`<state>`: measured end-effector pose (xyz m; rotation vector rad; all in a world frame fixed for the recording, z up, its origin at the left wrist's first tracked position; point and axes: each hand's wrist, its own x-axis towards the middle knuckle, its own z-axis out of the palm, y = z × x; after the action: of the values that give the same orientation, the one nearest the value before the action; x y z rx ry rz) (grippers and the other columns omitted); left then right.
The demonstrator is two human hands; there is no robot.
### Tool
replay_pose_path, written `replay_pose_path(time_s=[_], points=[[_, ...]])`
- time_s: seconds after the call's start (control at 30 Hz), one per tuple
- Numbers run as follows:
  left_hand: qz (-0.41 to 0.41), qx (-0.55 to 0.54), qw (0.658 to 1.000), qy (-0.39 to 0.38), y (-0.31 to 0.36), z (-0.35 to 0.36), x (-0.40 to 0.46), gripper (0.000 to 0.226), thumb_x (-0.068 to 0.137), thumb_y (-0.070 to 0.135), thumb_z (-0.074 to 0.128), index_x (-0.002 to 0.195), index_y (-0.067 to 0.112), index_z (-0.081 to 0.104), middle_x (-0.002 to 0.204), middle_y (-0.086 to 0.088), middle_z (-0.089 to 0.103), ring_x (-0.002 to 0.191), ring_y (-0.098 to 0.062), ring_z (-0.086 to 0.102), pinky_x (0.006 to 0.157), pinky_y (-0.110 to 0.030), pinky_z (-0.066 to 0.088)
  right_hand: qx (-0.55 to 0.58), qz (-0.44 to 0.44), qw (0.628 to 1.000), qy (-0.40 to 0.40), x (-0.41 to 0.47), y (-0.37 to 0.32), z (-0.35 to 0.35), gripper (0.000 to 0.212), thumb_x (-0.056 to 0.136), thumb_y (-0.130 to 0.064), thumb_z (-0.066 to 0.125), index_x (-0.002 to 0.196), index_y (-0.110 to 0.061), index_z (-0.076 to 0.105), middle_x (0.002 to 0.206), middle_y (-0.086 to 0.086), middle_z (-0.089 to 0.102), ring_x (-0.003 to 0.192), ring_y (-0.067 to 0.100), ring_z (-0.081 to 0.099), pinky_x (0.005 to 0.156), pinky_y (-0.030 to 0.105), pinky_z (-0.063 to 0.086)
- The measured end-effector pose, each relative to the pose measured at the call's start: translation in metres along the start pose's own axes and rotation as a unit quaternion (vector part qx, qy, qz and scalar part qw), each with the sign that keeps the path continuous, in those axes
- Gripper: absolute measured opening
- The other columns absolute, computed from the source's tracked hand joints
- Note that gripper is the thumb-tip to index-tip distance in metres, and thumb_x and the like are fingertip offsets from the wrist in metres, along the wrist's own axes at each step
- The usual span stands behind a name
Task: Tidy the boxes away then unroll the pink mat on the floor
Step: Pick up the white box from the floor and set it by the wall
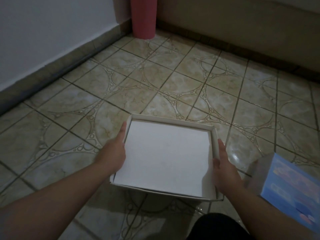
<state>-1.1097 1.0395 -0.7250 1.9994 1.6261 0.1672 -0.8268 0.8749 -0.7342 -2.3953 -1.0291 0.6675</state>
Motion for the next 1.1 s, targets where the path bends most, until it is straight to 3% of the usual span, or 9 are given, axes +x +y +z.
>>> replay_pose_path(time_s=[0.13, 0.3, 0.37, 0.5, 0.63, 0.77, 0.9, 1.0, 1.1], points=[[0.003, 0.007, 1.0, -0.009, -0.002, -0.005, 0.004, 0.081, 0.095, 0.008, 0.037, 0.143, 0.045, -0.017, 0.072, -0.002, 0.047, 0.054, -0.01, 0.042, 0.058, -0.029, 0.036, -0.008, 0.001, 1.0, -0.015, -0.001, -0.01, 0.001, 0.069, 0.1, -0.021, 0.032, 0.134, -0.061, -0.012, 0.109, 0.028, 0.061, 0.067, 0.021, 0.055, 0.065, 0.034, 0.039], [-0.019, 0.055, 0.997, -0.041, -0.007, -0.002, 0.01, 0.092, 0.089, 0.002, 0.033, 0.133, 0.052, -0.031, 0.13, -0.011, 0.05, 0.094, -0.025, 0.06, 0.076, -0.035, 0.049, 0.022, 0.031, 0.998, -0.046, 0.0, -0.022, -0.004, 0.057, 0.095, -0.04, 0.045, 0.14, -0.049, 0.013, 0.108, 0.03, 0.063, 0.083, 0.032, 0.063, 0.076, 0.037, 0.046], [-0.033, 0.054, 0.997, -0.05, -0.013, -0.005, 0.013, 0.094, 0.088, 0.001, 0.034, 0.134, 0.051, -0.03, 0.111, -0.009, 0.06, 0.083, -0.021, 0.063, 0.067, -0.032, 0.051, -0.021, 0.036, 0.998, -0.038, 0.01, -0.038, -0.006, 0.049, 0.091, -0.058, 0.04, 0.137, -0.047, 0.029, 0.12, 0.029, 0.059, 0.101, 0.035, 0.061, 0.084, 0.036, 0.042], [-0.08, 0.076, 0.994, -0.014, -0.027, -0.04, 0.018, 0.091, 0.093, 0.008, 0.036, 0.13, 0.048, -0.036, 0.054, 0.006, 0.043, 0.045, -0.006, 0.044, 0.039, -0.024, 0.024, -0.023, -0.029, 0.998, -0.045, 0.034, -0.078, -0.003, 0.051, 0.099, -0.016, 0.038, 0.148, -0.02, 0.022, 0.131, 0.026, 0.051, 0.109, 0.038, 0.055, 0.08, 0.022, 0.029], [-0.124, 0.0, 0.992, 0.038, -0.048, -0.102, 0.012, 0.096, 0.095, 0.009, 0.036, 0.111, 0.064, -0.041, 0.06, -0.002, 0.052, 0.048, -0.013, 0.047, 0.044, -0.029, 0.038, -0.054, -0.101, 0.992, -0.061, 0.052, -0.149, -0.002, 0.071, 0.094, -0.012, 0.047, 0.148, -0.042, 0.012, 0.086, 0.028, 0.061, 0.079, 0.039, 0.063, 0.065, 0.033, 0.035], [-0.169, -0.016, 0.974, 0.147, -0.086, -0.175, 0.007, 0.087, 0.096, 0.011, 0.035, 0.124, 0.06, -0.031, 0.059, -0.004, 0.049, 0.047, -0.018, 0.046, 0.045, -0.03, 0.034, -0.084, -0.218, 0.968, -0.09, 0.073, -0.25, 0.018, 0.068, 0.097, -0.024, 0.039, 0.144, -0.052, -0.001, 0.126, 0.032, 0.056, 0.107, 0.045, 0.059, 0.075, 0.04, 0.039], [-0.192, 0.011, 0.953, 0.233, -0.144, -0.234, -0.002, 0.076, 0.098, 0.013, 0.038, 0.146, 0.041, -0.014, 0.066, -0.014, 0.056, 0.052, -0.024, 0.048, 0.059, -0.035, 0.04, -0.066, -0.32, 0.941, -0.093, 0.069, -0.342, 0.063, 0.064, 0.1, -0.024, 0.035, 0.148, -0.046, -0.001, 0.126, 0.033, 0.054, 0.106, 0.046, 0.056, 0.073, 0.038, 0.032], [-0.219, 0.02, 0.934, 0.28, -0.193, -0.266, -0.031, 0.069, 0.098, 0.017, 0.037, 0.149, 0.035, -0.007, 0.104, -0.036, 0.061, 0.079, -0.037, 0.059, 0.075, -0.042, 0.046, -0.054, -0.374, 0.919, -0.117, 0.05, -0.403, 0.103, 0.064, 0.1, -0.022, 0.034, 0.147, -0.046, -0.002, 0.132, 0.027, 0.05, 0.112, 0.043, 0.053, 0.078, 0.039, 0.033], [-0.26, 0.002, 0.916, 0.304, -0.238, -0.285, -0.067, 0.068, 0.099, 0.02, 0.035, 0.147, 0.041, -0.008, 0.114, -0.036, 0.056, 0.069, -0.026, 0.049, 0.075, -0.036, 0.038, -0.049, -0.419, 0.896, -0.142, 0.022, -0.45, 0.142, 0.066, 0.099, -0.02, 0.033, 0.146, -0.048, -0.003, 0.131, 0.024, 0.051, 0.105, 0.039, 0.055, 0.077, 0.038, 0.034]])
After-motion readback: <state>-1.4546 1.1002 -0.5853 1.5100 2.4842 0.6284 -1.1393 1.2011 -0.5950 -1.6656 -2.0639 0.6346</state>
